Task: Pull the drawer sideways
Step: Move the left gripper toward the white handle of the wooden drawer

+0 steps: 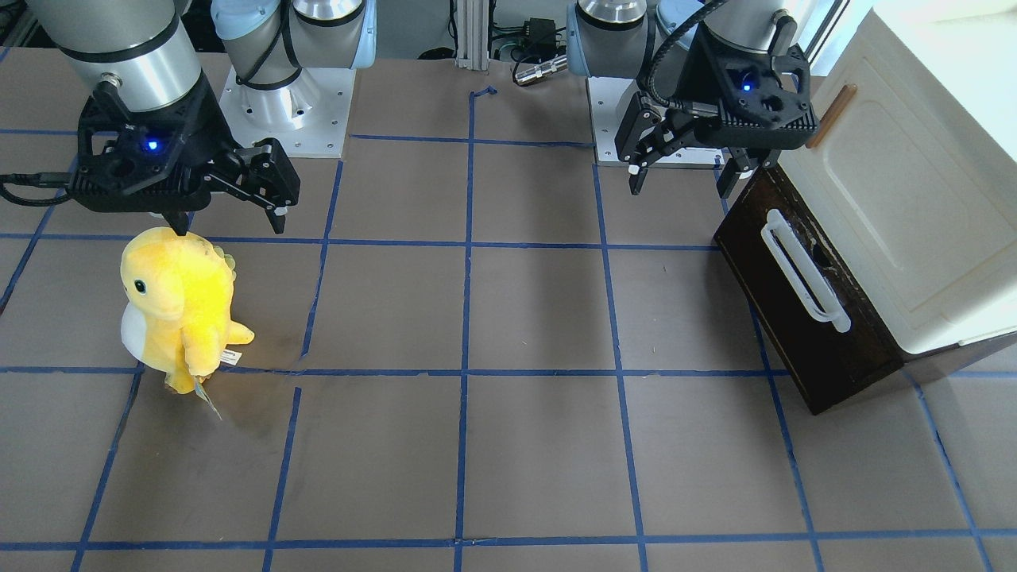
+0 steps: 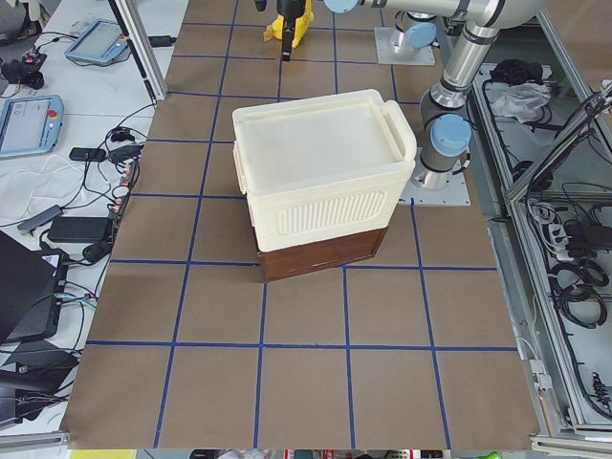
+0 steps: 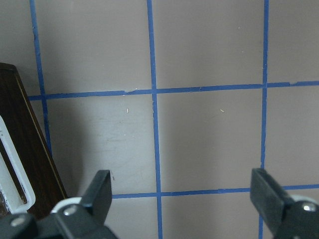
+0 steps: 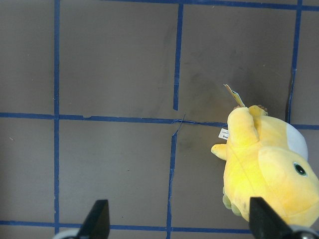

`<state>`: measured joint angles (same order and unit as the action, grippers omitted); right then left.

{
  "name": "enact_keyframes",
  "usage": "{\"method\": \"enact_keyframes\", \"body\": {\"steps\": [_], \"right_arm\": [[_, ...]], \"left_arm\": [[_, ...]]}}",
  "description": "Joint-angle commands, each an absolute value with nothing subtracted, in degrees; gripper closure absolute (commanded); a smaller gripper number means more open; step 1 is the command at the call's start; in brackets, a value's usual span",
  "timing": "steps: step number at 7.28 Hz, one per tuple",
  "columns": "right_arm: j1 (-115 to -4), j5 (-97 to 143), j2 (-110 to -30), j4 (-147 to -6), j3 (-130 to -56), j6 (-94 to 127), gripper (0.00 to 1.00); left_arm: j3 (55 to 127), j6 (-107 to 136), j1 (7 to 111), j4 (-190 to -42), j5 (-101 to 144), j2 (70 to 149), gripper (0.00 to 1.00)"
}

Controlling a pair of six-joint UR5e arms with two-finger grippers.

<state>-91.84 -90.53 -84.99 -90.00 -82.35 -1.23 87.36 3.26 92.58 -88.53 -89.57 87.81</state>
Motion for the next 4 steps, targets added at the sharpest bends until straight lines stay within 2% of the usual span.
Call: {"method": "enact_keyframes", "body": {"steps": [1,4], "right_arm": [[-91.8,-90.5,-85.0,-90.0,-82.4,-1.2,0.0],[-91.8,-90.5,-85.0,-90.0,-82.4,-1.2,0.0]], "left_arm": [[87.2,6.5,92.6,-89.0,-91.4,88.0,0.0],[90.3,24.0,96.5,-85.8,-100.5,91.3,0.0]]}}
